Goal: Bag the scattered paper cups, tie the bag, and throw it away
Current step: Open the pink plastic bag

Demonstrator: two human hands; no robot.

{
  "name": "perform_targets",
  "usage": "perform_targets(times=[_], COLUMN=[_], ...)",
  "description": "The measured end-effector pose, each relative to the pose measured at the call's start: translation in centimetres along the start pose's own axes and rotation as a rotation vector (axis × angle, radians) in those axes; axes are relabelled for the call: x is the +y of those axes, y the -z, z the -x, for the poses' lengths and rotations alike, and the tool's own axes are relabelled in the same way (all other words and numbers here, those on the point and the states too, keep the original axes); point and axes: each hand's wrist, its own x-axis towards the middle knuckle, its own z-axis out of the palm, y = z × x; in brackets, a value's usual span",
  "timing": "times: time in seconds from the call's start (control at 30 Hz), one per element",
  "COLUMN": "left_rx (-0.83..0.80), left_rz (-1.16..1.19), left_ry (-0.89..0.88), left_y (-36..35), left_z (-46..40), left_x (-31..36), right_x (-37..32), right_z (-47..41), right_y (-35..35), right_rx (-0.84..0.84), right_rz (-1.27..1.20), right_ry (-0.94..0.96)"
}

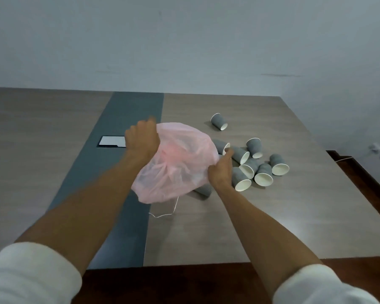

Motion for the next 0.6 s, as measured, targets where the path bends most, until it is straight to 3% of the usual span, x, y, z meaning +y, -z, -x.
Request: perform_targets(times=[0.1,0.2,0.33,0.5,0.6], left_rx=[0.008,-0.107,-0.216,-0.259,-0.294], left_rz=[-0.051,0.167,0.329,0.014,-0.13], left_ry=[0.061,-0.043,-0.289,-0.386,-0.233], left_y=[-0.5,-1.3,-2.4,-4.5,-4.8], left_z=[-0.1,1.0,2.3,1.4,0.4], left_x=[-4.2,-5.3,-4.2,-4.4,-4.7], right_x=[1.2,0.3,-0.9,-0.2,0.0], right_z=[-1.7,-3.4,-6.1,-10.5,-13.0], right_y=[1.4,1.4,-0.4,-2.5,-3.3], right_rx=[-0.058,-0.212,-0.396,-0.533,-0.653], right_rz=[0.111,0.327,0.271,0.486,0.58], right_ry=[0.219,0.478,0.369,0.474,0.543])
